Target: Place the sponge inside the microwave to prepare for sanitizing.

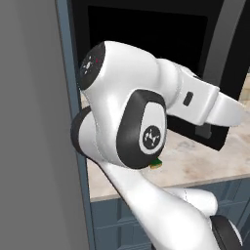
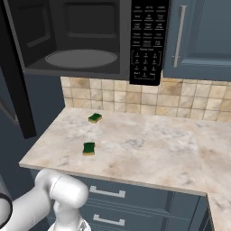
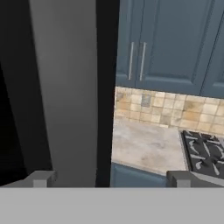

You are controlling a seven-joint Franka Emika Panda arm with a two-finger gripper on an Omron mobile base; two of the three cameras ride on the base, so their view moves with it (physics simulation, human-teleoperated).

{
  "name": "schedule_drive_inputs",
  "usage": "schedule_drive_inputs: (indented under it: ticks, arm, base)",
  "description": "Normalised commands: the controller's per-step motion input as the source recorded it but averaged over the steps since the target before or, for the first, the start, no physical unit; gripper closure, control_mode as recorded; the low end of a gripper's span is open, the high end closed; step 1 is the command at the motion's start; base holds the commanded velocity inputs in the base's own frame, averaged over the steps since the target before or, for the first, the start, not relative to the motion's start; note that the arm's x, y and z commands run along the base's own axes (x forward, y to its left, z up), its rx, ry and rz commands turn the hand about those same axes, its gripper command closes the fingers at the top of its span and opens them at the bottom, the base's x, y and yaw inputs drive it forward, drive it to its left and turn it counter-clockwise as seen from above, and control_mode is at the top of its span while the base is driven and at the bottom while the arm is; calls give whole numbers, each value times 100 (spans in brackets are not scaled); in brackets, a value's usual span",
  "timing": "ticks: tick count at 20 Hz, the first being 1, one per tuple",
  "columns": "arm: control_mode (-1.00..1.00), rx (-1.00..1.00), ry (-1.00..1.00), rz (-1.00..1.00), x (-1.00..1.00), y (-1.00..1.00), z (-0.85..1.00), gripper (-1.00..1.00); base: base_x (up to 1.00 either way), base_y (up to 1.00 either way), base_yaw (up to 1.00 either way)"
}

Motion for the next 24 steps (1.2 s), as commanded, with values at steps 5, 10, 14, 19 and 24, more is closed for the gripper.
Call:
schedule_drive_inputs:
  ticks: [5, 10, 14, 19, 24]
  arm:
    - [-100, 16, 0, 6, -93, -28, 1, -100]
    - [-100, 34, 0, 13, -70, -51, 11, -100]
    - [-100, 56, 11, 30, 0, -86, 5, -100]
    - [-100, 52, 1, 31, 0, -91, 11, -100]
    - [-100, 46, -3, 39, 1, -77, 0, -100]
  base:
    - [0, 0, 0]
    - [0, 0, 0]
    - [0, 0, 0]
    - [0, 0, 0]
    - [0, 0, 0]
